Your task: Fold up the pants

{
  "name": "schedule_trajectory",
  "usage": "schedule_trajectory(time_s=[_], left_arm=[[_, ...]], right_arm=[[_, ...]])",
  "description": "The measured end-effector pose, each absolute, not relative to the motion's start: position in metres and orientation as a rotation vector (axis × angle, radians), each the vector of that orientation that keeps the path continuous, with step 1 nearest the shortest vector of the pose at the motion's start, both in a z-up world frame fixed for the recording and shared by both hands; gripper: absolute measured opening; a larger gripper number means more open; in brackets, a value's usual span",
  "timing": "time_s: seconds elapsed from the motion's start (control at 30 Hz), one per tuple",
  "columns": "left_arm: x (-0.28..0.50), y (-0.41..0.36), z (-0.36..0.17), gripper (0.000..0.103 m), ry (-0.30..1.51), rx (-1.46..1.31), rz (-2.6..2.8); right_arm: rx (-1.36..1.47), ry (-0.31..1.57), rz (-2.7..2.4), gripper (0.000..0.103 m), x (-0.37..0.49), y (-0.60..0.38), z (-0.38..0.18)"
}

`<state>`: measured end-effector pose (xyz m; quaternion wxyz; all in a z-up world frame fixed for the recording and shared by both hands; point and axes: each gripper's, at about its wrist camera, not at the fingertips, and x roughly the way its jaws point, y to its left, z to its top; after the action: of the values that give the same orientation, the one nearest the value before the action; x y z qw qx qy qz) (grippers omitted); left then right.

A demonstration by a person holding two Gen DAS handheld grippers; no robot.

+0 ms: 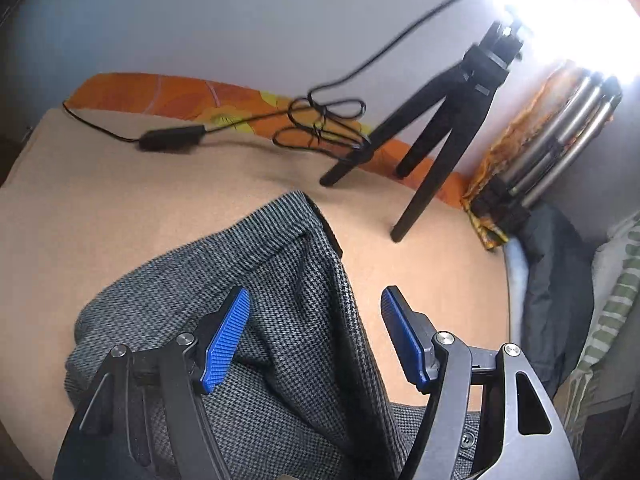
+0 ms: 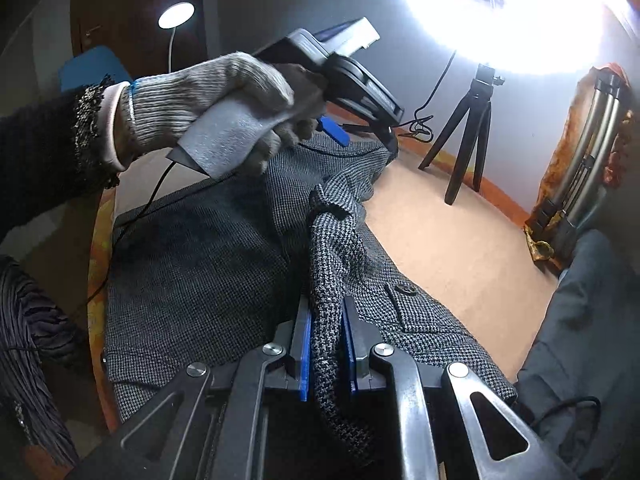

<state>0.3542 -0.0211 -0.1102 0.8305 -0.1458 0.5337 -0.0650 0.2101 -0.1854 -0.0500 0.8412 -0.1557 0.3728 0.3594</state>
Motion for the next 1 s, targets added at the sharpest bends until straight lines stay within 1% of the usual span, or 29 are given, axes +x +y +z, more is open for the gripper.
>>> schedule_trajectory(time_s=[0.13, 0.17, 0.23, 0.27, 0.33, 0.43, 0.57, 0.73, 0.83, 1.0], left_arm=[[0.359, -0.031, -0.121, 0.067, 1.165, -0.280, -0.128], [0.360, -0.035, -0.124, 0.065, 1.168, -0.256, -0.124], [0.362, -0.044, -0.130, 0.042, 1.174, -0.189, -0.117], [0.363, -0.046, -0.133, 0.036, 1.176, -0.171, -0.109], [0.364, -0.043, -0.137, 0.013, 1.169, -0.193, -0.120], [0.357, -0.034, -0.134, 0.005, 1.112, -0.207, -0.122], [0.343, -0.017, -0.115, 0.004, 1.035, -0.241, -0.124], [0.313, 0.016, -0.071, 0.004, 0.923, -0.311, -0.135], [0.282, 0.031, -0.042, 0.004, 0.848, -0.322, -0.130], [0.218, 0.057, -0.007, 0.004, 0.758, -0.325, -0.124]], right_arm=[[-0.328, 0.774, 0.754, 0.012, 0.207, -0.185, -0.048], [-0.324, 0.772, 0.754, 0.012, 0.207, -0.185, -0.048], [-0.319, 0.768, 0.755, 0.012, 0.205, -0.184, -0.049], [-0.323, 0.764, 0.754, 0.012, 0.204, -0.183, -0.050], [-0.339, 0.758, 0.751, 0.012, 0.202, -0.181, -0.051], [-0.341, 0.755, 0.747, 0.012, 0.201, -0.182, -0.050], [-0.338, 0.744, 0.714, 0.012, 0.203, -0.186, -0.044], [-0.341, 0.698, 0.683, 0.012, 0.196, -0.190, -0.020], [-0.362, 0.672, 0.682, 0.012, 0.185, -0.189, -0.007], [-0.412, 0.639, 0.704, 0.011, 0.152, -0.183, 0.010]])
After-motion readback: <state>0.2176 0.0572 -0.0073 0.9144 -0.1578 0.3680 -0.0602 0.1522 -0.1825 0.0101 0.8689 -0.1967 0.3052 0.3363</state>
